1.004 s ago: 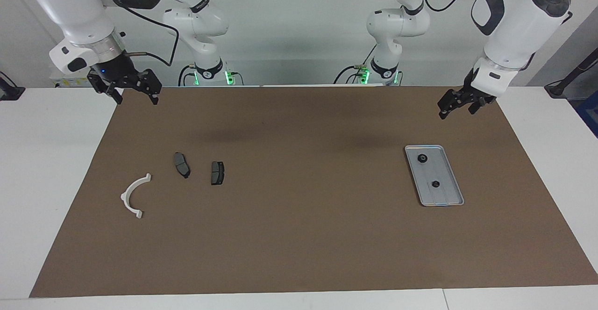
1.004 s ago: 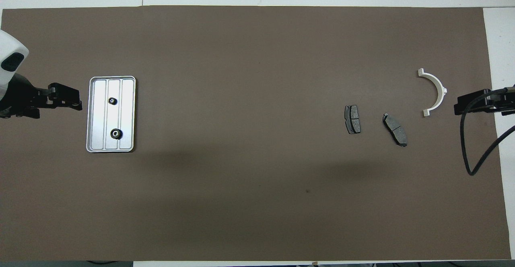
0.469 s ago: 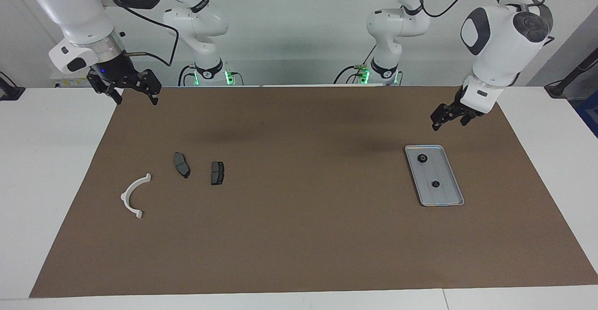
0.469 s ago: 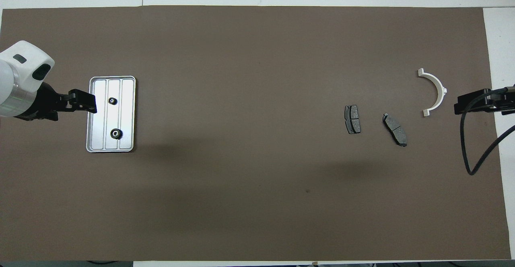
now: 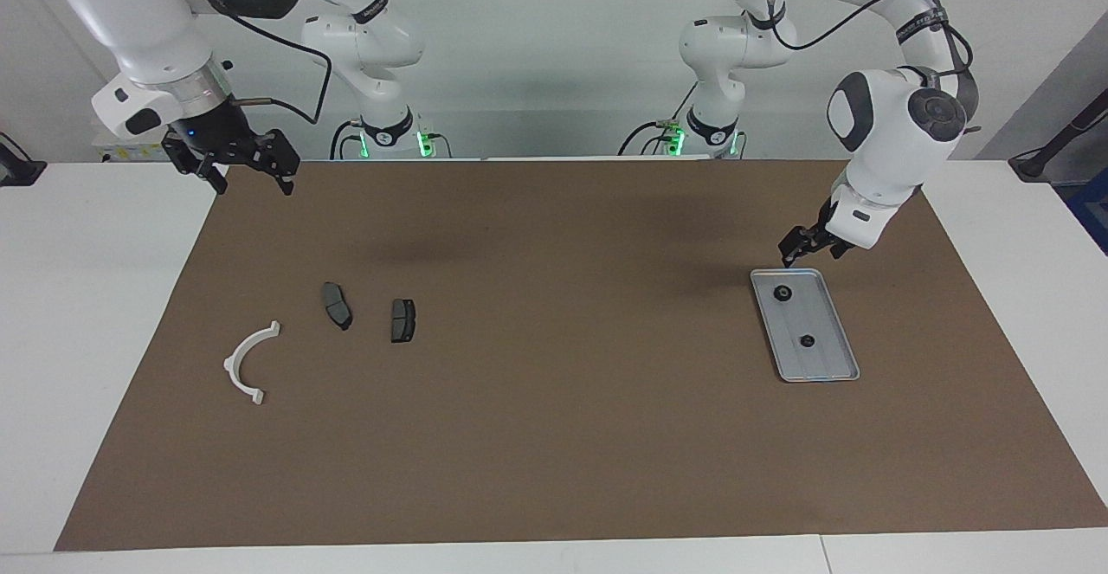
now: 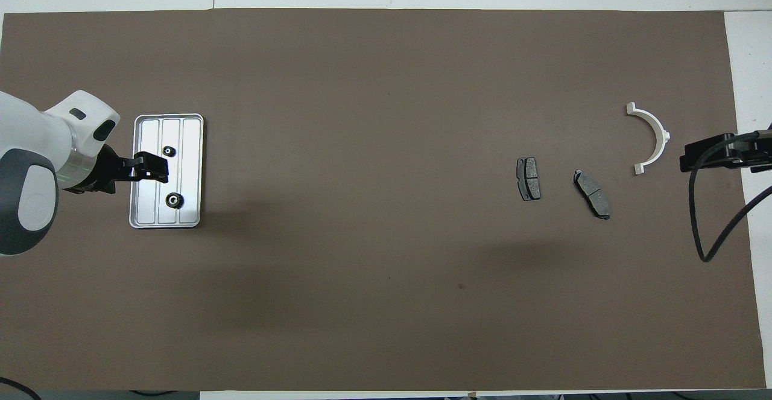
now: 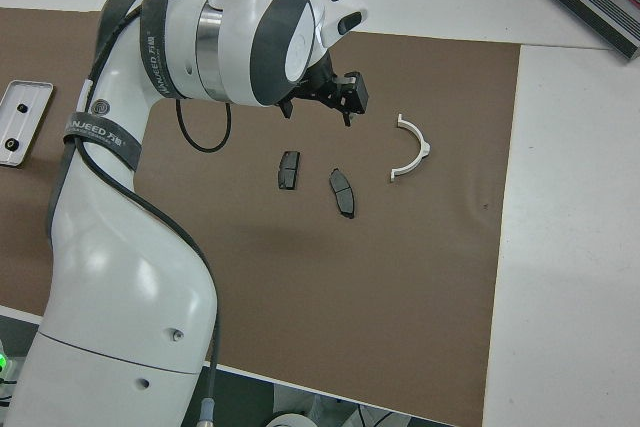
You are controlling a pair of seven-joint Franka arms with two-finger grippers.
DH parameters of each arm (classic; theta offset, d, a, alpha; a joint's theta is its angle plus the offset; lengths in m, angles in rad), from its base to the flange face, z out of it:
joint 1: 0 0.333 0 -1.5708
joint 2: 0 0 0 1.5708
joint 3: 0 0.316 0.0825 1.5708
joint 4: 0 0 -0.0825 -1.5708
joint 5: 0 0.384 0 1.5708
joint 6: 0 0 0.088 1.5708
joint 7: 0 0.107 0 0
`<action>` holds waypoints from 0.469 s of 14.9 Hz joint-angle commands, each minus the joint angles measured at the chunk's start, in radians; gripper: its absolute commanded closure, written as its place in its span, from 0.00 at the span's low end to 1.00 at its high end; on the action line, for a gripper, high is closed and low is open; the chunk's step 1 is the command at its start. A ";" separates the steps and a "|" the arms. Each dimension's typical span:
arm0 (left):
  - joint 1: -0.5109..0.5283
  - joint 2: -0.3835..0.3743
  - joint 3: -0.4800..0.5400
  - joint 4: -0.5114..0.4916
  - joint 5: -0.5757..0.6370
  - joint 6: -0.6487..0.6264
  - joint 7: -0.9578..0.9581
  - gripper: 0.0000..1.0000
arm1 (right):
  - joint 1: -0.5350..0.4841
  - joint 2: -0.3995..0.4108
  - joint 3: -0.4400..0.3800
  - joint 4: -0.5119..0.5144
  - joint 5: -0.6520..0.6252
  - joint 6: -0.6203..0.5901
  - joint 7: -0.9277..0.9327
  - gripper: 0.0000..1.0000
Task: Place bearing gear from tray to pile
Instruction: 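Lower the left gripper onto a black bearing gear in the tray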
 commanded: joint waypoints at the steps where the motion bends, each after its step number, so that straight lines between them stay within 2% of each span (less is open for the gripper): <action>1: 0.003 -0.024 0.000 -0.079 0.004 0.067 0.007 0.00 | -0.010 -0.009 0.005 -0.020 0.000 0.026 -0.025 0.00; 3: 0.005 -0.021 0.000 -0.127 0.004 0.113 0.009 0.00 | -0.010 -0.009 0.007 -0.020 0.003 0.026 -0.025 0.00; 7: 0.006 0.024 0.000 -0.145 0.004 0.174 0.010 0.03 | -0.008 -0.009 0.008 -0.027 0.007 0.063 -0.028 0.00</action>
